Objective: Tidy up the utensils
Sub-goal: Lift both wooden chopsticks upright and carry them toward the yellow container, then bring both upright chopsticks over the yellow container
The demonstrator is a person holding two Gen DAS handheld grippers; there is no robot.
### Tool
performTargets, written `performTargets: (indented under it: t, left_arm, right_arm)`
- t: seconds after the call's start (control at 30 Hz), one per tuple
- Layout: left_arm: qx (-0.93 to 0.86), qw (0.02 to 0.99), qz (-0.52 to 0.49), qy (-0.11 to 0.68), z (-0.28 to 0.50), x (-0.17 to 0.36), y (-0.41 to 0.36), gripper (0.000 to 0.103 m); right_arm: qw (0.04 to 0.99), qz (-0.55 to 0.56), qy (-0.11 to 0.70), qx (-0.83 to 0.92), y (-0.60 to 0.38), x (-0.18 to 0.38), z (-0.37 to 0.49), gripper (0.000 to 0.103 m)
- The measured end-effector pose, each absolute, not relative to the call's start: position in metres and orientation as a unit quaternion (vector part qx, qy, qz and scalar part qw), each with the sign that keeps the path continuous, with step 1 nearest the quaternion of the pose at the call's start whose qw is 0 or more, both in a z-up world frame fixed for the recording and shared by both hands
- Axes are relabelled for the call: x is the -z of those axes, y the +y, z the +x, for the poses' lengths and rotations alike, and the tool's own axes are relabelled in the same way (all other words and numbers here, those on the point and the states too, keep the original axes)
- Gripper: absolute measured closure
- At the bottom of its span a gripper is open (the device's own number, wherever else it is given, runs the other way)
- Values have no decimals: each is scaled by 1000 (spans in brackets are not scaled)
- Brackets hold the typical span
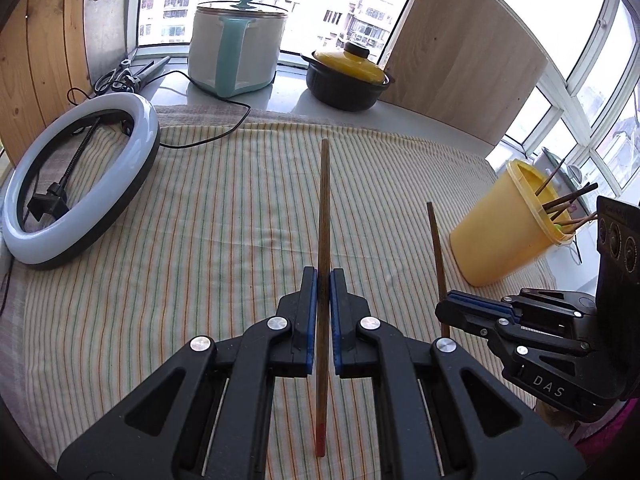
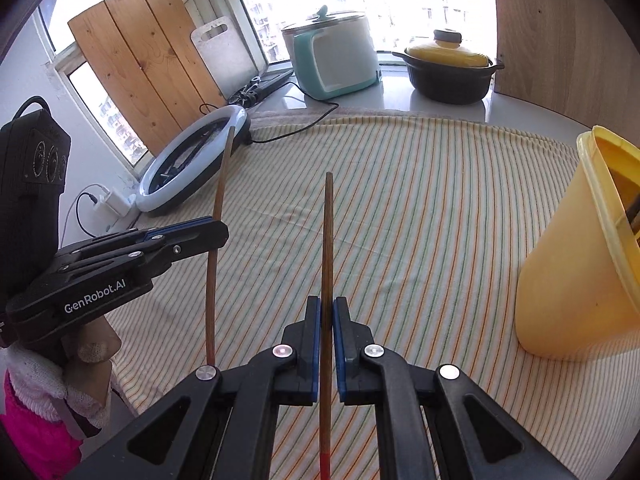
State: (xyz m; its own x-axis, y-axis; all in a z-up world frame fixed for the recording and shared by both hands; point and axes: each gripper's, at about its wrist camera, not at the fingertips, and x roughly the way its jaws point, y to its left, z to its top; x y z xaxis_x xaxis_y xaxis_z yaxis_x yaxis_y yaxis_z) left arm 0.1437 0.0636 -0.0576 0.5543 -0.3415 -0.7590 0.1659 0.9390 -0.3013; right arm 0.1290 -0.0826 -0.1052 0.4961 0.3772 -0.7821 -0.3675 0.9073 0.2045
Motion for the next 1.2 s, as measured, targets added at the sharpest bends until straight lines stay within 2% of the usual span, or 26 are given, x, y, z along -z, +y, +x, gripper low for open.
performTargets:
  t: [0.4, 0.87, 1.2]
  left_arm:
    - [168, 890, -92, 414, 130, 26, 51, 99]
    - [199, 900, -82, 378, 122, -12, 26, 99]
    - [217, 909, -84, 346, 132, -44, 9, 99]
  right_arm:
    - [905, 9, 365, -220, -114, 64, 79, 99]
    - [930, 26, 303, -207, -144, 23, 56, 99]
    - [948, 52, 266, -167, -199, -14, 49, 99]
